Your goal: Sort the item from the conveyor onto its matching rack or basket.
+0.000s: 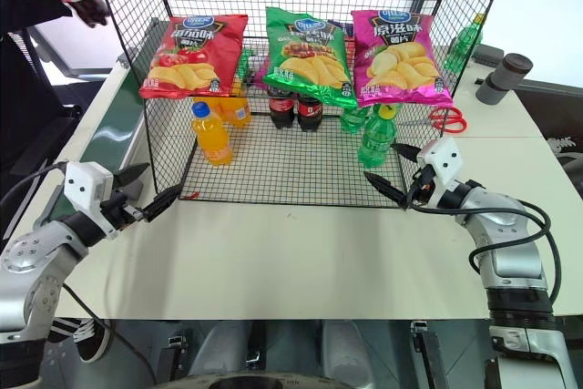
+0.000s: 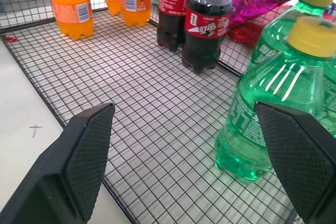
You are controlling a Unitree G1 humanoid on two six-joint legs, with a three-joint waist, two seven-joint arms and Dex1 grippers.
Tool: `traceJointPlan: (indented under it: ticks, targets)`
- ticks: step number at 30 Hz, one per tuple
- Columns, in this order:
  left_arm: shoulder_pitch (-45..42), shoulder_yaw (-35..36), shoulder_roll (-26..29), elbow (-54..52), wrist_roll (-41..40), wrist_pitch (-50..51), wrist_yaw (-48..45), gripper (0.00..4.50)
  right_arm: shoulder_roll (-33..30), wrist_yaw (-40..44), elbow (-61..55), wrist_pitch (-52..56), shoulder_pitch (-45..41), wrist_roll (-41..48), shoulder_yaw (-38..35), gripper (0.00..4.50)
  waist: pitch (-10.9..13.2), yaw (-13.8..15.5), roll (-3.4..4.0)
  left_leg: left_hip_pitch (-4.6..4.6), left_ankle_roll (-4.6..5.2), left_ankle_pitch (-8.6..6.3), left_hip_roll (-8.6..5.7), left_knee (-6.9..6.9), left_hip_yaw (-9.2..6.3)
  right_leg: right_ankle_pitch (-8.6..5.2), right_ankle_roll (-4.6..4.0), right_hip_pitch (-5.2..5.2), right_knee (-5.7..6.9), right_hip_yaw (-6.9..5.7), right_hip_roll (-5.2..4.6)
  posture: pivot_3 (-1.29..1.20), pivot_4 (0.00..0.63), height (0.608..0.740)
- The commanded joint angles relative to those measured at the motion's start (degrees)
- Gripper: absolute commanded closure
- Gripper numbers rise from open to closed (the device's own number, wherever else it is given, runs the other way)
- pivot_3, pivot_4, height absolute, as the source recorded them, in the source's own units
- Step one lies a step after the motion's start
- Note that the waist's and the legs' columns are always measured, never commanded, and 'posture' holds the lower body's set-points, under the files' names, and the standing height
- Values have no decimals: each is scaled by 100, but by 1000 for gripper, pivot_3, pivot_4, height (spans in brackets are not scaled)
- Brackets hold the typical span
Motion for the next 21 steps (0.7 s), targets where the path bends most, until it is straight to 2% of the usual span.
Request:
traceJointPlan:
  ticks: [1, 12, 21]
  targets:
    - [37, 285, 0, -254, -145, -4, 96, 0, 47, 34, -14, -115, -112, 25, -18, 83, 0, 2, 0, 0, 0, 0, 0, 0, 0, 0, 0, 0, 0, 0, 0, 0, 150, 740]
    - [51, 771, -206, -140, -392, -51, 419, 0, 179, 83, 93, -212, -204, 25, 81, 83, 0, 0, 0, 0, 0, 0, 0, 0, 0, 0, 0, 0, 0, 0, -1, 0, 150, 740]
    - [-630, 1371, -642, 831, 339, -650, 2013, 0, 510, -44, -620, -14, -108, 112, 377, 83, -2, 2, -2, 1, 0, 0, -1, 2, 0, 0, 1, -1, 5, 0, 0, 0, 150, 740]
